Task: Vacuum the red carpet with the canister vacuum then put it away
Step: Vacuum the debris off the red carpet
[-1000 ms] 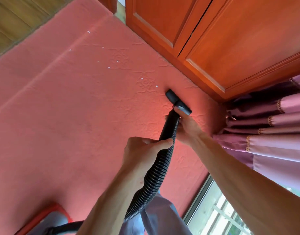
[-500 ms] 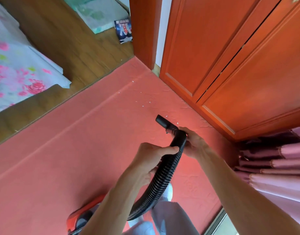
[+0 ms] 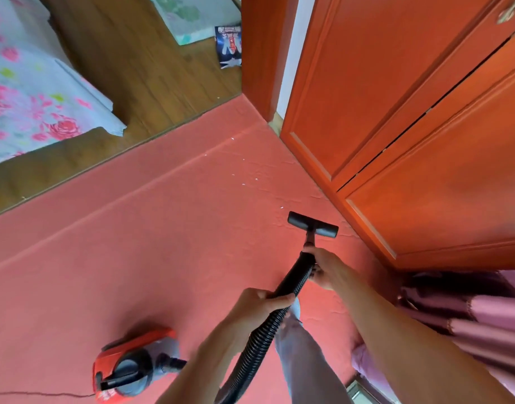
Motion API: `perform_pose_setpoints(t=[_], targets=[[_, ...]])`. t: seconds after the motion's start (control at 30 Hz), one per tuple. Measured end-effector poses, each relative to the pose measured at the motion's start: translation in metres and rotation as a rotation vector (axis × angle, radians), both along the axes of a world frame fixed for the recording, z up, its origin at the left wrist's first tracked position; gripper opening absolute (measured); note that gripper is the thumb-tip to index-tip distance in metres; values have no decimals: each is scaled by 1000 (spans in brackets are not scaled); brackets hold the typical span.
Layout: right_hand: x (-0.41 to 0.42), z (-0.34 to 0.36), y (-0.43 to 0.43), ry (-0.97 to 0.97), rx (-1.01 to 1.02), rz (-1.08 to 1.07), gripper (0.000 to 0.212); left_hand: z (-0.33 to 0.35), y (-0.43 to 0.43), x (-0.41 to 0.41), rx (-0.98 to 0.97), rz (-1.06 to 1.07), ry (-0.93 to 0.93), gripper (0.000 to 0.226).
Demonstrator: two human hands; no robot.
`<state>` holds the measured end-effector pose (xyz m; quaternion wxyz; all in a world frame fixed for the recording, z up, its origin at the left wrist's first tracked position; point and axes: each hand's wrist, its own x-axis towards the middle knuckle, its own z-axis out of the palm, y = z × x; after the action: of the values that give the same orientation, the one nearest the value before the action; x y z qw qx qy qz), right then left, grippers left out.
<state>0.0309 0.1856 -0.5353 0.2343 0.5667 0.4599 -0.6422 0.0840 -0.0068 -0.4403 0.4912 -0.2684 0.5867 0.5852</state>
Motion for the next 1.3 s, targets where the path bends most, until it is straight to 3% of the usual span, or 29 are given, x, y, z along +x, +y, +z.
perform_pose_setpoints(t=[0.3, 0.4, 0.63, 0.77, 0.9, 1.07, 1.3], targets=[[-26, -69, 33, -86, -18, 123, 46, -58, 46, -16, -112, -25, -17, 42], [-26, -86, 27, -65, -16, 128, 43, -71, 51, -18, -152, -1, -20, 49], [-38, -112, 14, -52, 61, 125, 33, -100, 40, -27, -139, 9, -19, 38], [-54, -117, 8, -20, 179, 86, 49, -105, 28, -31, -42, 96, -53, 33], [-66, -101, 3, 27, 199, 6, 48, -93, 11, -43, 62, 173, -54, 33], [-61, -102, -12, -68, 93, 120, 46, -94, -16, -49, 47, 94, -15, 31], [-80, -131, -40, -54, 266, 116, 46, -135, -13, -47, -35, 57, 58, 26]])
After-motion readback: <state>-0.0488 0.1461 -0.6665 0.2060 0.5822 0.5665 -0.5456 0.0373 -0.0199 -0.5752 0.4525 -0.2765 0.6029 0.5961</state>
